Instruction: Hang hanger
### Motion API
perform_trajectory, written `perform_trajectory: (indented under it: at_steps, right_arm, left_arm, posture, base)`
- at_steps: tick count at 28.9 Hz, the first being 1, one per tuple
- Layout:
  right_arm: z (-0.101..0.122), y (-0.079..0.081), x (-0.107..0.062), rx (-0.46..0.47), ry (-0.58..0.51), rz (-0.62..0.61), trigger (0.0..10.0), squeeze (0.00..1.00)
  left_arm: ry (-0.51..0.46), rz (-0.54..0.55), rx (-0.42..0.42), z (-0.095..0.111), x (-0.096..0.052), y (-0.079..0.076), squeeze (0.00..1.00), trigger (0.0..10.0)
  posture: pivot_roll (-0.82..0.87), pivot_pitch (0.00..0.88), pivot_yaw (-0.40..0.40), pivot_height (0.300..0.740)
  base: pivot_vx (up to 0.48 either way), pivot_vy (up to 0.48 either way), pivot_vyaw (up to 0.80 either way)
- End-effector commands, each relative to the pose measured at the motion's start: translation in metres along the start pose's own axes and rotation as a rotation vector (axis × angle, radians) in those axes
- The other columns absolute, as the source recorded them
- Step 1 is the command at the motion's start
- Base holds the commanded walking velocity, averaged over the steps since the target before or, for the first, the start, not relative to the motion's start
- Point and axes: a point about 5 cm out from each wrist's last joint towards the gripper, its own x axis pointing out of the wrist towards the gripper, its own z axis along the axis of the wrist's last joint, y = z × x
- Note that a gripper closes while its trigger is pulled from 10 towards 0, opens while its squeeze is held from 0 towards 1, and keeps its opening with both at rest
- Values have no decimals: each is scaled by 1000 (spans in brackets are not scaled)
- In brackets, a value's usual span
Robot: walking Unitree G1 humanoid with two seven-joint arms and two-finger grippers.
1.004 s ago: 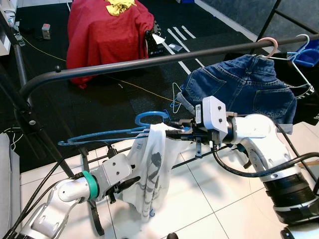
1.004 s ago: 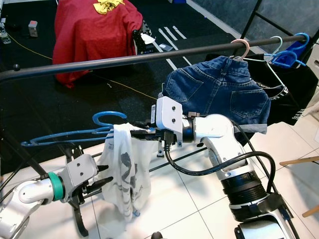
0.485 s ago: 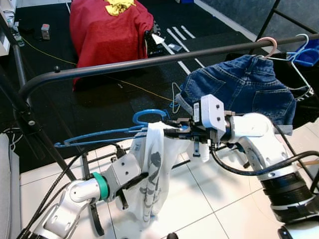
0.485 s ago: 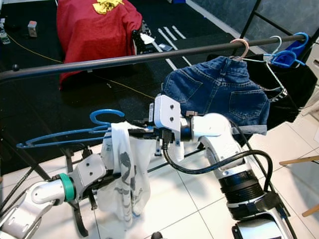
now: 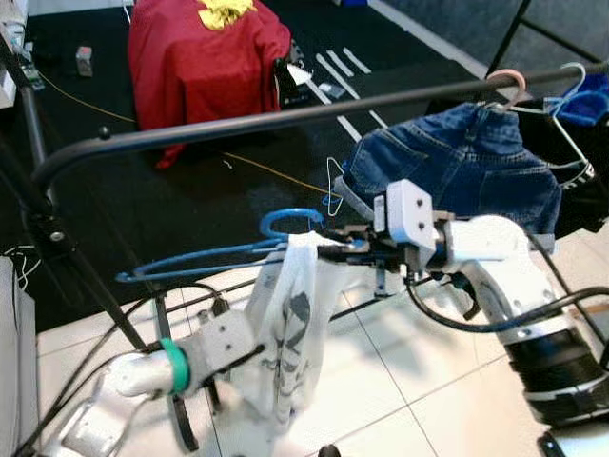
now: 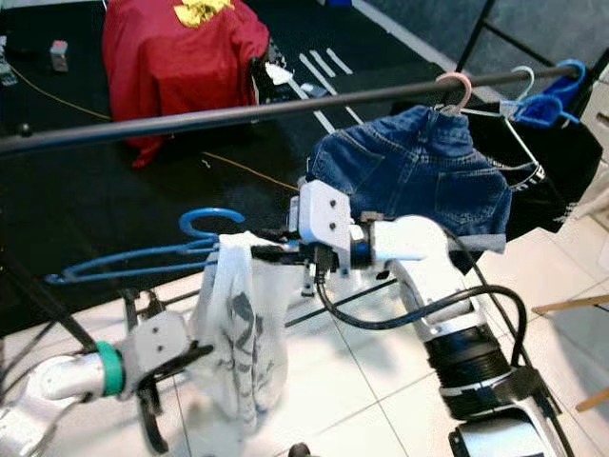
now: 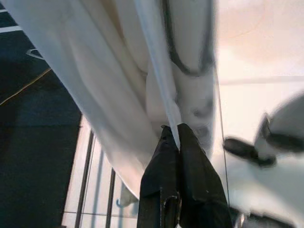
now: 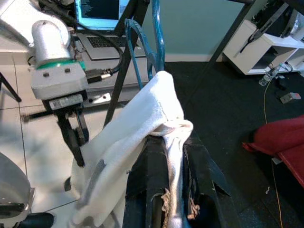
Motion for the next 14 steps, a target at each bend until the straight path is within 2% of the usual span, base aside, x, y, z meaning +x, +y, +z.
perform_trajectory:
  at_steps: [1, 8, 9, 11, 12, 13, 14]
  right_arm:
    - [5, -1, -6, -20, -10, -12, 0, 0]
    - [7, -3, -9, -27, -6, -18, 0, 0]
    - [7, -2, -9, -27, -5, -14, 0, 0]
    - [7, -2, -9, -27, -5, -14, 0, 0]
    - [7, 0, -10, -22, -4, -1, 0, 0]
    - [6, 4, -10, -9, 0, 21, 0, 0]
    - [4, 12, -11, 10, 6, 53, 0, 0]
  left_arm:
    - [52, -44, -12, -14, -4, -10, 0, 0]
    - [80, -56, 45, -20, -3, -9, 0, 0]
    - [94, -47, 78, -21, -2, -9, 0, 0]
    - [94, -47, 78, -21, -2, -9, 0, 0]
    - [113, -26, 126, -23, -2, -6, 0, 588]
    - [138, 16, 178, -25, -2, 0, 0, 10000]
    - [154, 62, 229, -25, -3, 7, 0, 10000]
  posture:
    - [-112, 189, 37, 740]
    - [-116, 188, 38, 740]
    - [-116, 188, 38, 740]
    - [-116, 188, 38, 740]
    - [-118, 188, 35, 740]
    - [-117, 188, 33, 740]
    - [-117, 188, 33, 740]
  base:
    - [0, 0, 0]
    - [0, 0, 0]
    - [0, 0, 0]
    - [0, 0, 0]
    - [0, 0, 0]
    - [0, 0, 0]
    - [0, 0, 0]
